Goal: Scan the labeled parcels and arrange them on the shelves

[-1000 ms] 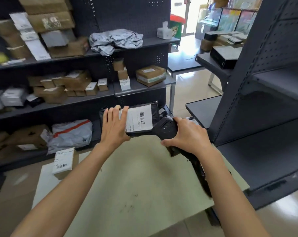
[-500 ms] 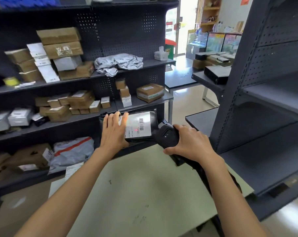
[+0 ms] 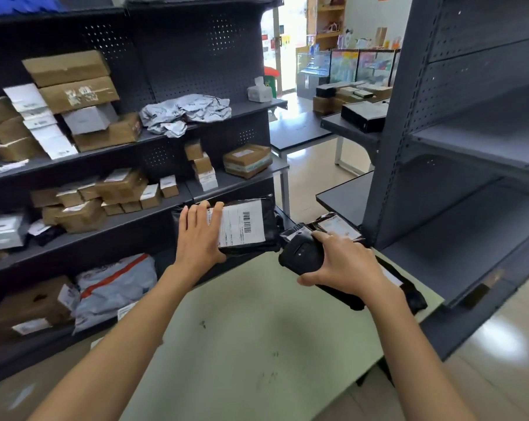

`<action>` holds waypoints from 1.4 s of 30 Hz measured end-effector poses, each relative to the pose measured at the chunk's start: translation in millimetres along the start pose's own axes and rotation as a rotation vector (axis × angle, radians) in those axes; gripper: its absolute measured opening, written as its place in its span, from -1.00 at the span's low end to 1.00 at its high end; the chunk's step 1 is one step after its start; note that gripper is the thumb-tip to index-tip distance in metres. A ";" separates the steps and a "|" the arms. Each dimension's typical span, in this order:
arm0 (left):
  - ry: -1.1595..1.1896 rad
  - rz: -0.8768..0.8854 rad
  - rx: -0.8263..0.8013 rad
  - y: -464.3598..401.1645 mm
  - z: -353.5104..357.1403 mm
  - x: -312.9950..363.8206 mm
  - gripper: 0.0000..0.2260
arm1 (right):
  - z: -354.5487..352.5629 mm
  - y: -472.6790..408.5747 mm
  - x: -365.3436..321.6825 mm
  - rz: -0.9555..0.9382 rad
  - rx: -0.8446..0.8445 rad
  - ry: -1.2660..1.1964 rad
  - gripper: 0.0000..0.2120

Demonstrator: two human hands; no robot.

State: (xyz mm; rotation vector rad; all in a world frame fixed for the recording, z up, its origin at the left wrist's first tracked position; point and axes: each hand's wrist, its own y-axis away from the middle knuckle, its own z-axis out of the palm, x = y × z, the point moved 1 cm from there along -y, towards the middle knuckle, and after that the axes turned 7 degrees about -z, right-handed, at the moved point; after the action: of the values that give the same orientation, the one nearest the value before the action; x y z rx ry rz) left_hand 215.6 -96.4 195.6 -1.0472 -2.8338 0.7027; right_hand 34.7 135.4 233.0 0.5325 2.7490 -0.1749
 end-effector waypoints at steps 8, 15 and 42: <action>0.056 0.169 -0.037 -9.5 15.1 49.8 0.05 | -2.4 19.5 18.1 0.107 0.079 -0.062 -0.19; 0.115 0.414 -0.113 -14.5 28.4 182.9 0.07 | -11.4 89.8 99.0 0.321 0.118 -0.098 -0.24; 0.337 1.053 -0.215 65.2 -22.0 874.6 0.07 | -148.1 429.6 561.0 0.985 0.307 -0.239 -0.33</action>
State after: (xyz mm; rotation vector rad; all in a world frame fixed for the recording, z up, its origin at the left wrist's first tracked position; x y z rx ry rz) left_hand -415.3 503.2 85.6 -2.4252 -1.9407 0.1697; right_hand -336.0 749.8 153.4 1.7176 1.9488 -0.3725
